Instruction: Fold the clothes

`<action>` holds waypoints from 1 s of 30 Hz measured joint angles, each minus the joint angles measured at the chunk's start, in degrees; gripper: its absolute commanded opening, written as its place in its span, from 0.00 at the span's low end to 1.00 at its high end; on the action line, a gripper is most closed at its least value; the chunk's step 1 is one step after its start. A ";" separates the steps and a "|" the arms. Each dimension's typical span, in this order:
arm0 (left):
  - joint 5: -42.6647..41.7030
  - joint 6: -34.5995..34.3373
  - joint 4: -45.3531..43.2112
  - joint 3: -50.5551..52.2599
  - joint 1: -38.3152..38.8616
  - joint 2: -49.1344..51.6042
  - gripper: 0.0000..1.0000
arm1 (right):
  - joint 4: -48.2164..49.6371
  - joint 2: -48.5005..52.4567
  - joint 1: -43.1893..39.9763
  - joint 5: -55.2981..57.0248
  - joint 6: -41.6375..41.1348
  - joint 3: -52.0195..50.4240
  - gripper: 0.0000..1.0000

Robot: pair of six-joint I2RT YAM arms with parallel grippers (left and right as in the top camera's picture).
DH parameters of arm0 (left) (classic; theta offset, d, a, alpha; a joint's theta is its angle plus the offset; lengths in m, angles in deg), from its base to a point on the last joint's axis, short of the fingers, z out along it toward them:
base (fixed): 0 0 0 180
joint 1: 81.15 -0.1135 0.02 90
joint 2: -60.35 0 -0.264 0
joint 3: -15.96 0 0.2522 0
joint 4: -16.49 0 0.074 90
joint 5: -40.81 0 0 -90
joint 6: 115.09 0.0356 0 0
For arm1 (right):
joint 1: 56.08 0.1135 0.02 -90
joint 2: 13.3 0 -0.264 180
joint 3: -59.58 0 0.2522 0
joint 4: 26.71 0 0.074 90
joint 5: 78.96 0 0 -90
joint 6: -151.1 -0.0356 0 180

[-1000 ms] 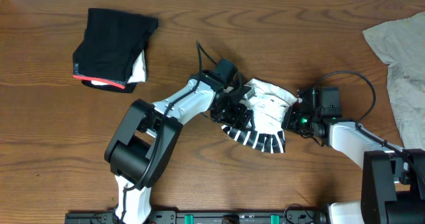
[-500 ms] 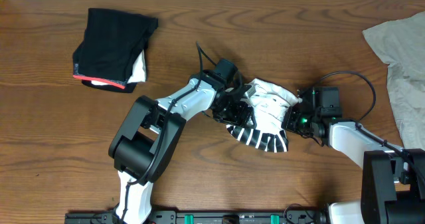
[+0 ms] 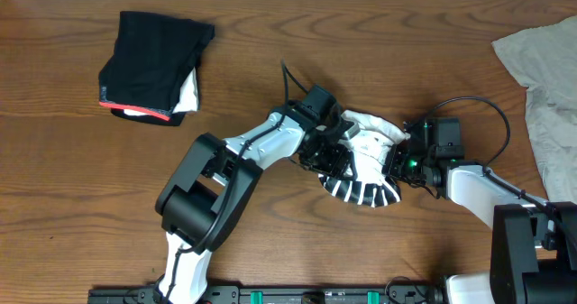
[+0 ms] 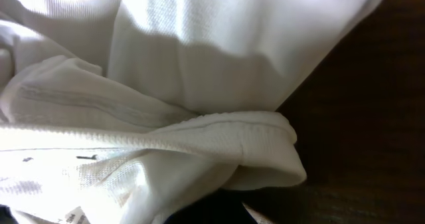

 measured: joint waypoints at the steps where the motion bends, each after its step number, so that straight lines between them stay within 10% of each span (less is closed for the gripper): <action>1: 0.07 -0.13 -0.02 0.00 0.02 0.17 0.37 | -0.02 0.00 0.00 0.00 0.00 0.00 0.01; 5: 0.13 -0.11 -0.17 0.00 0.04 0.50 0.33 | -0.09 0.04 0.00 0.00 0.00 0.07 0.01; 8: 0.04 -0.48 -0.15 0.00 0.04 0.57 0.06 | -0.11 0.04 0.00 0.00 0.00 0.07 0.01; 14: -0.31 -0.48 0.02 0.00 0.07 0.52 0.06 | -0.09 0.04 0.00 0.00 0.00 0.09 0.04; 17: -0.09 -0.50 1.20 -0.31 0.00 0.48 0.06 | -0.22 -0.31 -0.04 -0.33 -0.52 0.13 0.30; 30: 18.29 4.72 12.22 -1.57 -4.31 -8.26 0.06 | -7.80 -16.70 -7.28 3.17 -0.37 0.22 0.80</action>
